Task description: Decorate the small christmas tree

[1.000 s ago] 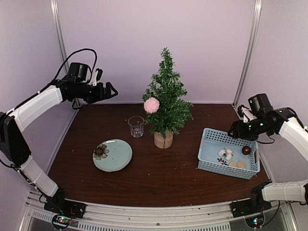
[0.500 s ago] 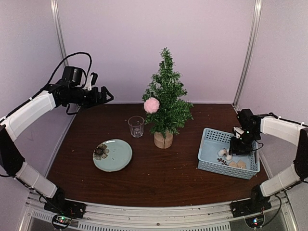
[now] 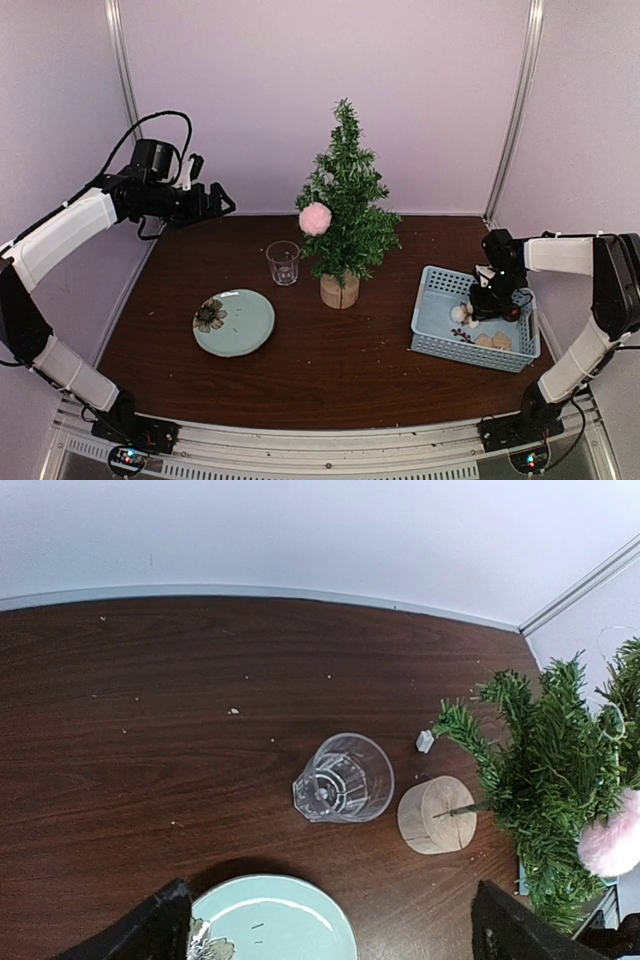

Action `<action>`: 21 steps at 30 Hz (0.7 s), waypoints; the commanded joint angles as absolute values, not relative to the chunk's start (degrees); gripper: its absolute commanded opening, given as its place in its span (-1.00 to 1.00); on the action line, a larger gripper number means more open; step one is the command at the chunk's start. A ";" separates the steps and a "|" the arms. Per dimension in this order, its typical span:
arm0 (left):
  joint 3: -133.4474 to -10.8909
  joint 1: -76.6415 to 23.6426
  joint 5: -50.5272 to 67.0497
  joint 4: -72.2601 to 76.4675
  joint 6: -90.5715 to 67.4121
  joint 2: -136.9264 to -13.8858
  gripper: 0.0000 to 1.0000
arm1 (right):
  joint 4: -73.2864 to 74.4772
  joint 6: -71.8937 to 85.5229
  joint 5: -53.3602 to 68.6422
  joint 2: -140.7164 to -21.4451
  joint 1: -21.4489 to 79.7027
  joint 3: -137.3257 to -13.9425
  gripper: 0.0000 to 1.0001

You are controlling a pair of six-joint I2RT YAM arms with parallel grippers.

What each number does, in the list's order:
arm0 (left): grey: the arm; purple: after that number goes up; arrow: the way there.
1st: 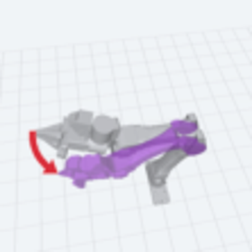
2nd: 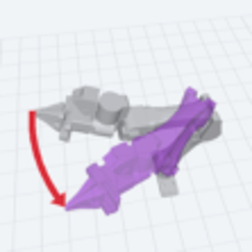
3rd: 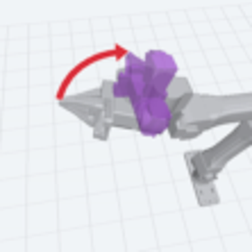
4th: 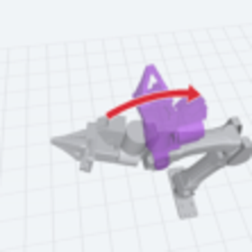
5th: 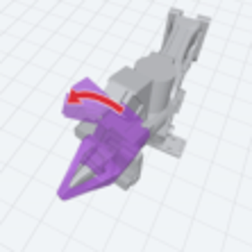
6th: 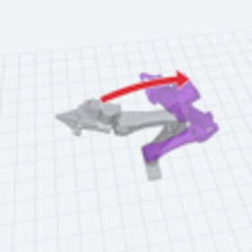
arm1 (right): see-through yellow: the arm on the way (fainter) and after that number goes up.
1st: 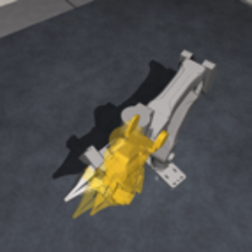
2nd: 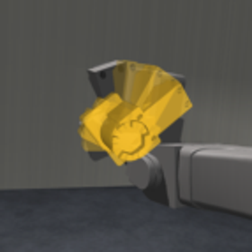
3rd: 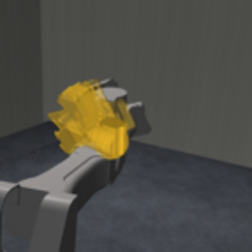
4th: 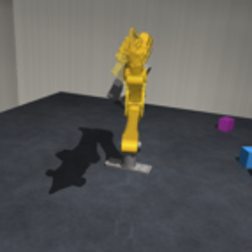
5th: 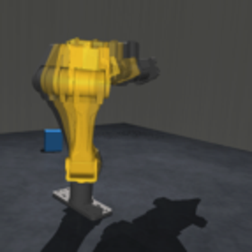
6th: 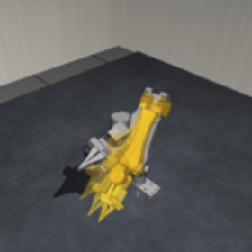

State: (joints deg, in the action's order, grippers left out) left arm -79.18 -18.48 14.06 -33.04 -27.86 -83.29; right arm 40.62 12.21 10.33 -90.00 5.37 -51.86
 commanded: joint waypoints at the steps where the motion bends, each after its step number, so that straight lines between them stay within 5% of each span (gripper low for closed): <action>1: -80.97 -18.63 13.43 -32.37 -26.50 -83.94 0.95 | 41.10 11.92 11.70 -86.26 5.01 -52.53 -0.99; 15: -81.06 -18.67 15.37 -32.43 -26.59 -85.10 0.95 | 45.59 14.72 23.56 -59.09 7.59 -63.94 -1.00; 21: -81.04 -18.67 15.69 -32.46 -27.17 -85.37 0.95 | 43.49 16.77 16.96 -60.47 23.95 -73.76 -1.00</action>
